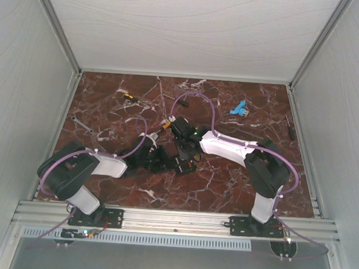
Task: Snap on the fuse box
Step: Install the fuse at the fuse box base.
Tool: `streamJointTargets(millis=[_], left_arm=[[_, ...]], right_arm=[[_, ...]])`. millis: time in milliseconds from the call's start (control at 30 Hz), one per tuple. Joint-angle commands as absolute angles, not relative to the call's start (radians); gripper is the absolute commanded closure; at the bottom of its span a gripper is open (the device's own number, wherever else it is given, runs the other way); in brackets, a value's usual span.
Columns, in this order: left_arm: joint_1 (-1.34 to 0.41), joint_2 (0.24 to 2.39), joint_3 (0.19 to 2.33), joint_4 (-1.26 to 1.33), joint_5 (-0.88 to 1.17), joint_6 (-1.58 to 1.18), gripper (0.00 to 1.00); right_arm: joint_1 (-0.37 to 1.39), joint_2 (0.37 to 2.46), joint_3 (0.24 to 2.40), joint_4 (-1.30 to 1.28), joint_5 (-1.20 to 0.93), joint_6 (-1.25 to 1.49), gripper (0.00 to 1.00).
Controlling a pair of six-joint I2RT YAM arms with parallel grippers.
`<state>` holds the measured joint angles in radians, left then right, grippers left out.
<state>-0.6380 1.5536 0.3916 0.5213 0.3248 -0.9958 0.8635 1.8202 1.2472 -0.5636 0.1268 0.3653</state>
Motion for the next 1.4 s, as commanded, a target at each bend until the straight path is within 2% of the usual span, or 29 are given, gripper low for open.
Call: streamJointTargets(millis=[0, 233, 700, 1000, 1233, 1367], left_arm=[[-0.647, 1.566, 0.390, 0.562, 0.319, -1.002, 0.63], [-0.647, 1.566, 0.389, 0.564, 0.323, -1.000, 0.63], [-0.650, 1.578, 0.400, 0.571, 0.333, -0.999, 0.64], [-0.650, 1.575, 0.396, 0.571, 0.330, -0.999, 0.64], [-0.650, 1.569, 0.393, 0.578, 0.334, -1.002, 0.65], [-0.652, 1.535, 0.382, 0.568, 0.331, -1.000, 0.65]], right_arm=[[0.868, 1.885, 1.183, -0.618, 0.143, 0.390, 1.00], [0.818, 1.826, 1.132, -0.615, 0.158, 0.390, 1.00], [0.844, 1.915, 1.143, -0.623, 0.140, 0.383, 1.00], [0.815, 1.878, 1.069, -0.625, 0.175, 0.390, 1.00], [0.861, 1.930, 1.113, -0.639, 0.148, 0.370, 1.00], [0.877, 1.856, 1.144, -0.622, 0.134, 0.333, 1.00]])
